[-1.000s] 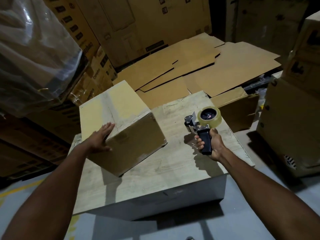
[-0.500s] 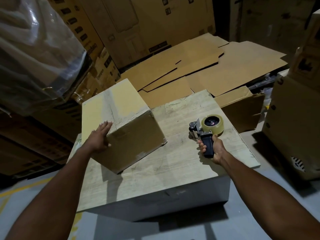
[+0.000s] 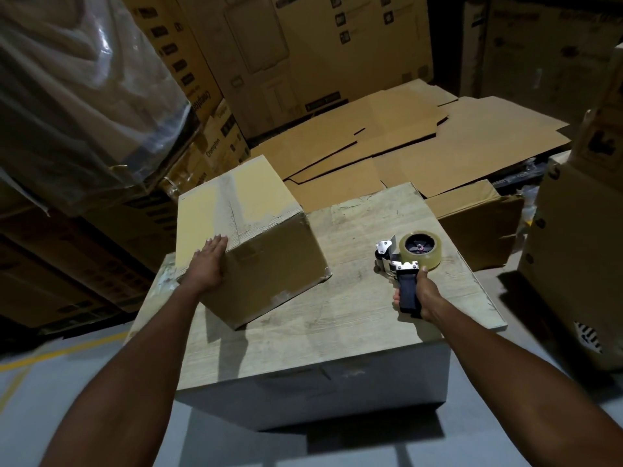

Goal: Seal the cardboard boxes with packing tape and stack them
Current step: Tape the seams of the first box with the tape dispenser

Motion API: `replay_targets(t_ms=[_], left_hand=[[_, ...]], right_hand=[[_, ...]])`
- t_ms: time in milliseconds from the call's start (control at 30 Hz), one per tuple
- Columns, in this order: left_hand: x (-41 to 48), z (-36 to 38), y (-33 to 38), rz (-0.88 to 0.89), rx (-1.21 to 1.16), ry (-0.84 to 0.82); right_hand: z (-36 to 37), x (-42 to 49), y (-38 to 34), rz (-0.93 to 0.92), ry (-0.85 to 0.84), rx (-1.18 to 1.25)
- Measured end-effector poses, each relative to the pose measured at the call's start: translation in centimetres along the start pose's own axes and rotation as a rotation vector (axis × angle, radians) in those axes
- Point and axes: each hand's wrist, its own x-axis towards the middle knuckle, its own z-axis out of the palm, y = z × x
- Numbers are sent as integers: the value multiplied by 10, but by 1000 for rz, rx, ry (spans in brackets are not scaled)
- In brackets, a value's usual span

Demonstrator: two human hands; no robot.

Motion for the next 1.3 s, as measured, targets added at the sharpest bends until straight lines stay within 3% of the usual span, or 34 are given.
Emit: replay_targets(t_ms=[133, 233, 333, 467, 600, 733, 900, 1133, 1300], left_hand=[[-20, -4, 3, -22, -29, -14], [-33, -9, 7, -47, -76, -53], [-42, -15, 7, -71, -146, -79], [-38, -27, 1, -4, -115, 66], [-20, -27, -8, 120, -150, 237], [-5, -17, -26, 249, -213, 261], [5, -12, -27, 297, -197, 143], [10, 6, -18, 196, -165, 148], [10, 6, -19, 182, -273, 188]], right_hand=[[2, -29, -2, -234, 460, -672], [19, -66, -2, -587, 610, -874], [53, -84, 1, -955, 414, -1018], [126, -98, -2, -1355, -4, -1231], [212, -108, -6, -1553, -218, -1421], [268, -96, -7, -1655, -266, -1525], [297, -73, -8, -1679, -230, -1629], [307, -51, 2, -1685, -77, -1641], [314, -43, 11, -1711, 39, -1570]])
